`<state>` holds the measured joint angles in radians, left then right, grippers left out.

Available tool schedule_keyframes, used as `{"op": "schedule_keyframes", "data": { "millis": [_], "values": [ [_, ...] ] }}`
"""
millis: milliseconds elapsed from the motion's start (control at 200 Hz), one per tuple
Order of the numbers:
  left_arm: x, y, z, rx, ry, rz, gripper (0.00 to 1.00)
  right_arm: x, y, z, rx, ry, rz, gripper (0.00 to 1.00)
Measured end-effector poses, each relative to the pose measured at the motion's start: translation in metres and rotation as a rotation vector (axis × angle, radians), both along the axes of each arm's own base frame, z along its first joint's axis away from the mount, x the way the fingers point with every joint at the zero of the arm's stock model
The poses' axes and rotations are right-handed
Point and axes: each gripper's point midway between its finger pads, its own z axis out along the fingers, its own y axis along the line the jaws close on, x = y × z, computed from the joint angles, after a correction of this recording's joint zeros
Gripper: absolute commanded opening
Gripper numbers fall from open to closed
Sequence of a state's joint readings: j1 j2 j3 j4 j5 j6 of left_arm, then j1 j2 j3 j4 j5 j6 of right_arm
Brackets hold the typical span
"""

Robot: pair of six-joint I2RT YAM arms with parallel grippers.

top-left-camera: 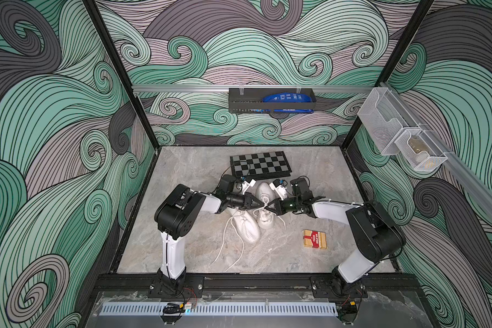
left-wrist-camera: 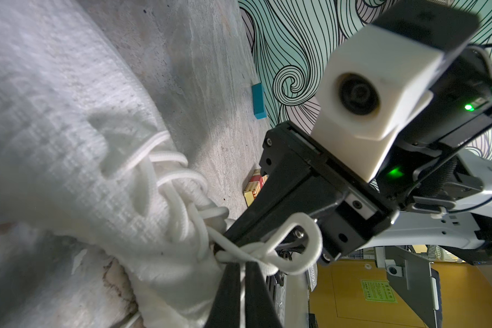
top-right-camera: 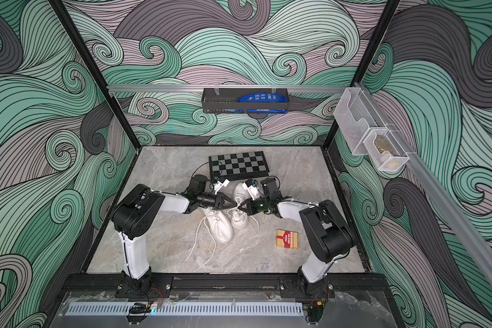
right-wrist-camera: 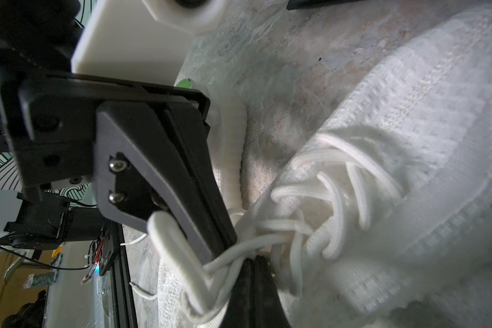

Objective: Tie the shoes
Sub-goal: Cross the shoelace with the shoelace.

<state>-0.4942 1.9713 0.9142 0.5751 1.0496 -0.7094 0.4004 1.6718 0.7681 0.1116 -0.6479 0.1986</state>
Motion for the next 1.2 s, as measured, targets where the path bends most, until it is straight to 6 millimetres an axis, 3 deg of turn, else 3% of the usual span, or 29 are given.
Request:
{"op": "schedule_keyframes", "data": {
  "millis": [565, 896, 1201],
  "values": [
    [-0.003, -0.002, -0.002, -0.025, 0.020, -0.019, 0.22, 0.000, 0.000, -0.001, -0.009, -0.010, 0.012, 0.00],
    [-0.001, -0.002, -0.010, 0.019, 0.011, 0.002, 0.12, 0.002, -0.002, -0.003, -0.037, -0.021, 0.004, 0.00],
    [0.001, -0.004, -0.008, 0.014, 0.030, 0.014, 0.22, 0.002, -0.001, -0.003, -0.041, -0.028, 0.007, 0.00]
  ]
}}
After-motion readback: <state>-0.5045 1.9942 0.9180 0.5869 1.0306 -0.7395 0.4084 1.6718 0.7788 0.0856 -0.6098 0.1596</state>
